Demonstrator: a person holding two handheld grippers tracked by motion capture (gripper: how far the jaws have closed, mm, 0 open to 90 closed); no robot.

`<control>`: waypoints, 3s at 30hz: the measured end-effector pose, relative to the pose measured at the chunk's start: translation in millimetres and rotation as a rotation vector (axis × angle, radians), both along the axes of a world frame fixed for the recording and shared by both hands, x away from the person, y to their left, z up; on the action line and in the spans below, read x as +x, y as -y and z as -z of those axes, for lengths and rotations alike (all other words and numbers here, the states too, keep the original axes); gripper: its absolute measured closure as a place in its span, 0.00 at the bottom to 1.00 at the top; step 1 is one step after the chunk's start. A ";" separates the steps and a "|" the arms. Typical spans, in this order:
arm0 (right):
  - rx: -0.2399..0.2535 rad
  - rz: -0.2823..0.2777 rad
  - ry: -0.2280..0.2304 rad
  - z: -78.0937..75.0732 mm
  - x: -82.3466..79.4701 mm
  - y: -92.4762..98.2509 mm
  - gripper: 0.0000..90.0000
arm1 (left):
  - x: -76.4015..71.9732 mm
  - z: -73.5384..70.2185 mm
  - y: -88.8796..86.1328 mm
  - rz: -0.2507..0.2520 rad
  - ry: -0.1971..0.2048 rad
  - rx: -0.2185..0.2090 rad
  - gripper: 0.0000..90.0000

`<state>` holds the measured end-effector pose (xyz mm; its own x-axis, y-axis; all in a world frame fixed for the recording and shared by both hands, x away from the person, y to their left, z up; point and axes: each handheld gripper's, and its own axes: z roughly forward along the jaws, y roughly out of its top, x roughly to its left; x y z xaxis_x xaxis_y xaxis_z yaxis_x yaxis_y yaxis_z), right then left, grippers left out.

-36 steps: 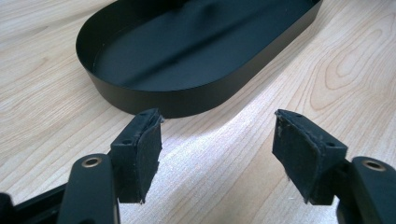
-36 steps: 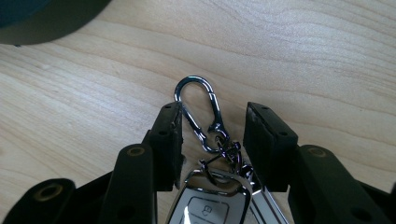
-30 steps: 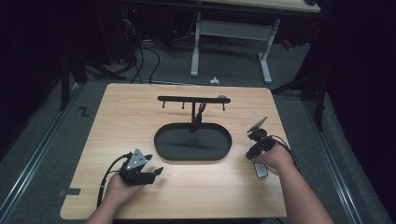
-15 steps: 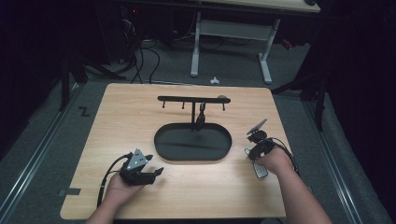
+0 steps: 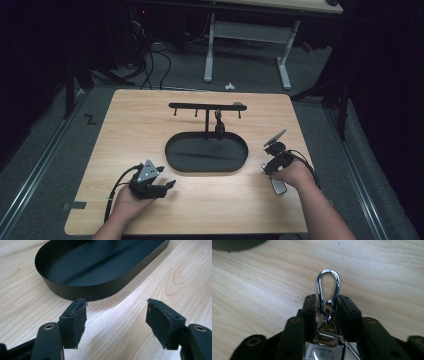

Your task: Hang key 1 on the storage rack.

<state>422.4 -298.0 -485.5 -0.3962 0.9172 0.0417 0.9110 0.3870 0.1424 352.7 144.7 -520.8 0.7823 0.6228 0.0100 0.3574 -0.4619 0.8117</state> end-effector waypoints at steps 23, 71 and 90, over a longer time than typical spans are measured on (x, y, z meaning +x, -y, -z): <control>-0.039 0.011 0.064 3.0 2.9 -7.9 0.82 | 0.2 -1.1 -1.4 0.000 -0.001 -0.006 0.38; -0.055 -0.062 0.016 2.3 -2.9 -10.5 0.91 | 1.4 0.9 -0.2 0.003 -0.013 0.001 0.38; -0.018 -0.086 0.050 -9.8 -5.4 -9.4 0.93 | 1.2 1.7 0.2 0.004 -0.017 0.002 0.38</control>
